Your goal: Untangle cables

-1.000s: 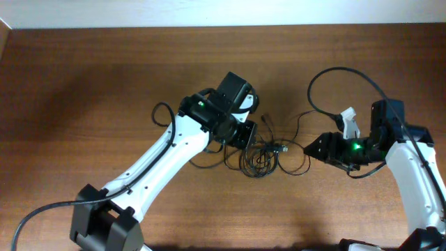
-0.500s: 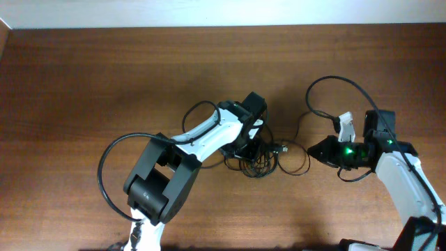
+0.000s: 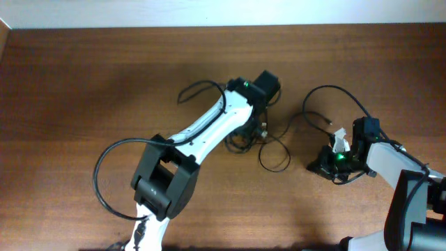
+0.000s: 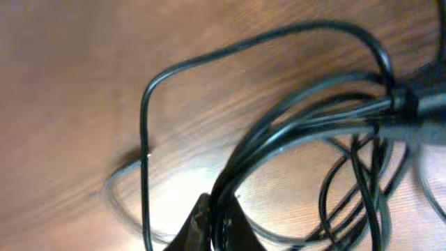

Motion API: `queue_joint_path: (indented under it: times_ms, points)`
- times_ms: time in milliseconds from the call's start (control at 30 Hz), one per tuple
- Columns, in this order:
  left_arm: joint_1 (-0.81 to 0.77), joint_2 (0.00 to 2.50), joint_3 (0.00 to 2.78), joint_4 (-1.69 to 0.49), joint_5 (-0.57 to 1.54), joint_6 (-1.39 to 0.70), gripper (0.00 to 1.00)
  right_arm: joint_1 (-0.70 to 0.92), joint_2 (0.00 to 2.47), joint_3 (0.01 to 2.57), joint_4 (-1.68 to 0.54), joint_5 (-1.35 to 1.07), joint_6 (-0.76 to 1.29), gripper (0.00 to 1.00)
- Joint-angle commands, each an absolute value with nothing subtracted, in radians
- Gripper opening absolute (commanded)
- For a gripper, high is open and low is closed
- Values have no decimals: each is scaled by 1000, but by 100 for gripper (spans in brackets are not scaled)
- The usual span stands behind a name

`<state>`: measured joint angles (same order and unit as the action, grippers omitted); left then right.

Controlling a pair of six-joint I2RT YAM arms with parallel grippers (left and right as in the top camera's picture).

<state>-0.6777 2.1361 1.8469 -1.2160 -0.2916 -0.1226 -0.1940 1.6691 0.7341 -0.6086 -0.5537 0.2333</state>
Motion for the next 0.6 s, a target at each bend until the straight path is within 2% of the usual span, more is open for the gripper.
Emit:
queue_joint_path:
  times_ms: [0, 100, 200, 233, 267, 300, 333, 400, 500, 567]
  points:
    - [-676, 2131, 2050, -1311, -318, -111, 0, -196, 1713, 716, -601, -391, 245, 4]
    - [-676, 2131, 2179, -1379, -230, -79, 0, -199, 1712, 773, -690, -420, 239, 4]
    - [-673, 2131, 2200, -1386, 171, 175, 1, -199, 1706, 947, -873, -591, 57, 4]
    - [-670, 2131, 2200, -1386, 214, 178, 2, -199, 1705, 997, -923, -679, -16, 7]
    - [-662, 2131, 2200, -1386, 259, 177, 2, -199, 1705, 1048, -973, -799, -107, 16]
    - [-647, 2131, 2200, -1393, 324, 177, 2, -197, 1705, 1082, -1006, -902, -174, 39]
    - [-633, 2131, 2200, -1401, 378, 169, 3, -197, 1705, 1090, -1010, -963, -196, 54]
    - [-603, 2131, 2200, -1414, 453, 125, 4, -197, 1705, 1090, -1010, -1041, -252, 69]
    - [-550, 2131, 2200, -1431, 635, 118, 6, -196, 1705, 1090, -1016, -1050, -258, 70]
    - [-520, 2132, 2199, -1434, 651, 105, 8, -191, 1705, 1090, -1034, -1121, -288, 66]
